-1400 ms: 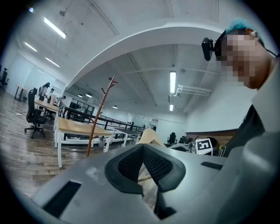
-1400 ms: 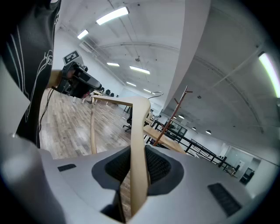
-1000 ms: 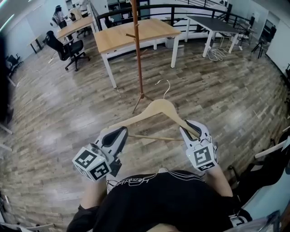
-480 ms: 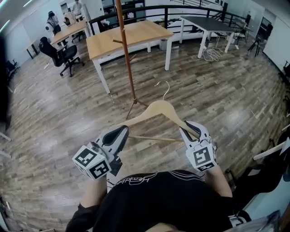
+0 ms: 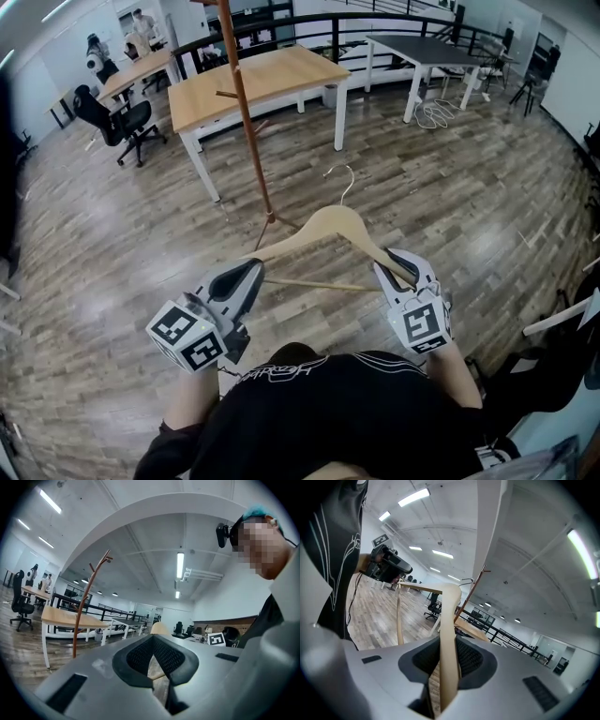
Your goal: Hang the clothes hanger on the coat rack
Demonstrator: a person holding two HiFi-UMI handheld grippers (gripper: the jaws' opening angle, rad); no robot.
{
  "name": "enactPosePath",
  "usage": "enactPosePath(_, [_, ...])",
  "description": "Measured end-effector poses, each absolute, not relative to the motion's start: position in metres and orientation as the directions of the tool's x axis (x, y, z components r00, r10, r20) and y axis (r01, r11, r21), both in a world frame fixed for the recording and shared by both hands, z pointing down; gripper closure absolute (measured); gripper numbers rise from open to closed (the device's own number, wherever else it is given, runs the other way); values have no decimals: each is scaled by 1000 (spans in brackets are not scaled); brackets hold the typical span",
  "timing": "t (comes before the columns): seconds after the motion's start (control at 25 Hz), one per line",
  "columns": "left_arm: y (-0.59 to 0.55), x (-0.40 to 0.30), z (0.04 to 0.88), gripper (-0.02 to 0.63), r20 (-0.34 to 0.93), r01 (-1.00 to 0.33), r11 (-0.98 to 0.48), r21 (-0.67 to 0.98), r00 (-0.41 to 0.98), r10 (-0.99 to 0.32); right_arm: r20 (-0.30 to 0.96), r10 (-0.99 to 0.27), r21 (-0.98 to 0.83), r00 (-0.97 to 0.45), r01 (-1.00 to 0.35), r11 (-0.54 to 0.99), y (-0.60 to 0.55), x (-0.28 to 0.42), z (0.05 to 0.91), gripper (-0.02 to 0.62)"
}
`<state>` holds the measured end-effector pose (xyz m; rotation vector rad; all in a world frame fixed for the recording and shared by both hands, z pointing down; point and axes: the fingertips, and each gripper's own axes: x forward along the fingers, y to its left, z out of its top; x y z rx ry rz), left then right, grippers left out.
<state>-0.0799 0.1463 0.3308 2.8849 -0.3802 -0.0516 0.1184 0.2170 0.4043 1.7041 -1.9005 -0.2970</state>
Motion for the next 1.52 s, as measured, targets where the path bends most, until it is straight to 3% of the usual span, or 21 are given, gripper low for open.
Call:
enactPosePath(0.36, [51,-43,355,598,33,-237,-921,308,971,-238,331,-944,479,-17,-858,184,133,151,433,473])
enactPosePath(0.92, [-185,-28,366,598,38,-289,-885,366,954,-297,358,-933,515,-40,-825,233,-113,182,431,474])
enactPosePath(1.52, [-271,-13,345,598,5,-357,-873,333,926,-377,309,-939,533,-148,-791,300,-224,196,411,474])
